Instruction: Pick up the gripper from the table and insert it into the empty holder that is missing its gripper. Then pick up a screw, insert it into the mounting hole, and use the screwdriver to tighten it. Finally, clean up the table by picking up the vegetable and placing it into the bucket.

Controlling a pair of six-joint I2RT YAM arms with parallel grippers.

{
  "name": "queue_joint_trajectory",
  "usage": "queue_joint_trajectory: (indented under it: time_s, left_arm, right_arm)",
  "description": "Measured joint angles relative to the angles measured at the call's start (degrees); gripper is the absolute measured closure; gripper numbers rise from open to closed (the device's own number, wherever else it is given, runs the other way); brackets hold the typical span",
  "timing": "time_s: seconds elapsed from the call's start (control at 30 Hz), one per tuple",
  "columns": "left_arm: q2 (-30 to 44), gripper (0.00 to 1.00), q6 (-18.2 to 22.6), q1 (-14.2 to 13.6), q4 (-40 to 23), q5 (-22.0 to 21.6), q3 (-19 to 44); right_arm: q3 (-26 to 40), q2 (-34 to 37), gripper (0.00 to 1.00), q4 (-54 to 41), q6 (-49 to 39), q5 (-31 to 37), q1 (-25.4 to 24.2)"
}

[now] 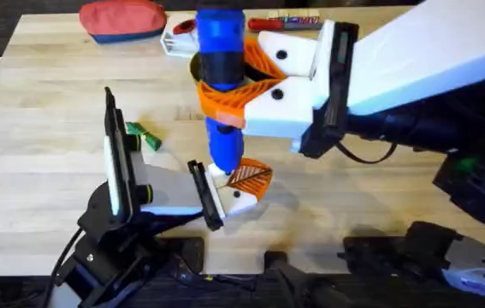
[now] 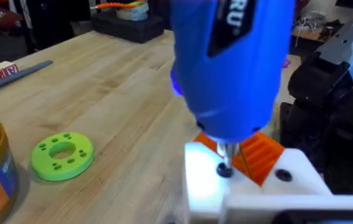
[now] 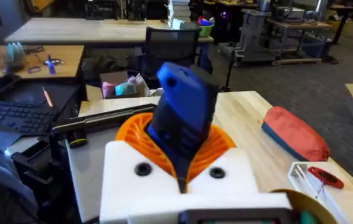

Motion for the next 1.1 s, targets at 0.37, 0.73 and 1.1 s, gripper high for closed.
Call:
queue_joint_trajectory:
  time_s: [0.37, 0.73, 1.1]
  left_arm:
    - [0.0, 0.995, 0.0, 0.0, 0.0, 0.0, 0.0]
    - [0.0, 0.995, 0.0, 0.0, 0.0, 0.0, 0.0]
    - [0.0, 0.995, 0.0, 0.0, 0.0, 0.0, 0.0]
  right_arm:
    - [0.0, 0.0, 0.994, -0.1, 0.0, 0.0, -1.0]
    - [0.0, 0.0, 0.994, -0.3, 0.0, 0.0, -1.0]
    - [0.0, -1.7, 0.994, 0.9, 0.0, 0.0, -1.0]
